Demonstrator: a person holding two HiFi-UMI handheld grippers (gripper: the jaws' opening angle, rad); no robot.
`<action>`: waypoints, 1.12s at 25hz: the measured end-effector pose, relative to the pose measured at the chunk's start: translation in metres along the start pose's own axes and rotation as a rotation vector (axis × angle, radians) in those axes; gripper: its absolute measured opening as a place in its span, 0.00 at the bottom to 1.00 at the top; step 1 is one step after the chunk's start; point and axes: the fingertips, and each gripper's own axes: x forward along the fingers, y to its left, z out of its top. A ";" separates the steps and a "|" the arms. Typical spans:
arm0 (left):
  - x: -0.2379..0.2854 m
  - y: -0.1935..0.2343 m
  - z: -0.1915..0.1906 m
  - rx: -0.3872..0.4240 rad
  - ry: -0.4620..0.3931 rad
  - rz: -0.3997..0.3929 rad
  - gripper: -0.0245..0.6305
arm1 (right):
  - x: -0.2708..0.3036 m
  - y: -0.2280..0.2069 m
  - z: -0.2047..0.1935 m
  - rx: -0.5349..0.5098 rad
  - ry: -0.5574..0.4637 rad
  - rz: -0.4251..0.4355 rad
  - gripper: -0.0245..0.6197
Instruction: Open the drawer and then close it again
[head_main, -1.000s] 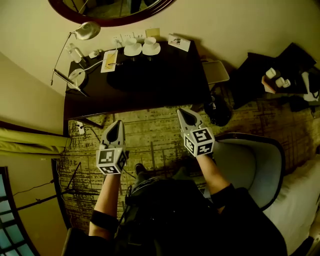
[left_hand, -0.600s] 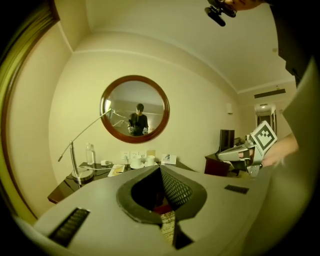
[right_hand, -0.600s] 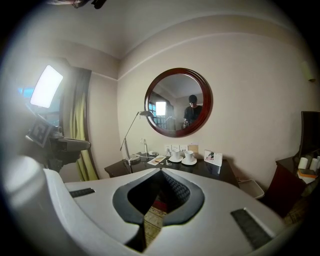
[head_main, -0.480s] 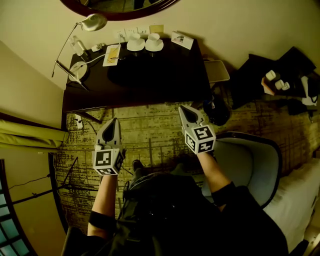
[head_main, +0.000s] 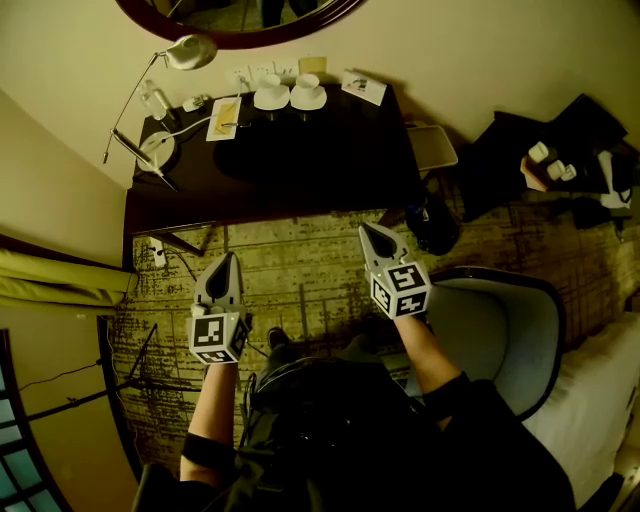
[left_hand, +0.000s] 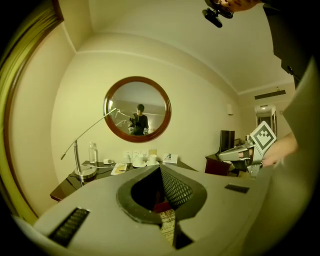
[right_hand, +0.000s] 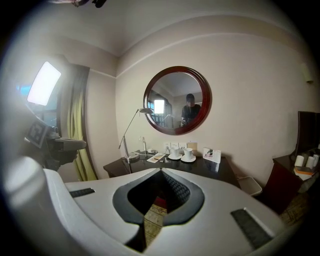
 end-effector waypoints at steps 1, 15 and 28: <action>-0.001 0.001 0.001 -0.005 -0.003 -0.003 0.04 | 0.000 0.001 -0.001 0.002 -0.001 -0.008 0.04; 0.010 0.019 -0.004 0.035 0.011 -0.203 0.04 | 0.007 0.035 -0.033 0.115 0.002 -0.181 0.04; 0.030 -0.013 -0.017 0.035 0.035 -0.263 0.04 | 0.012 0.021 -0.068 0.162 0.050 -0.229 0.08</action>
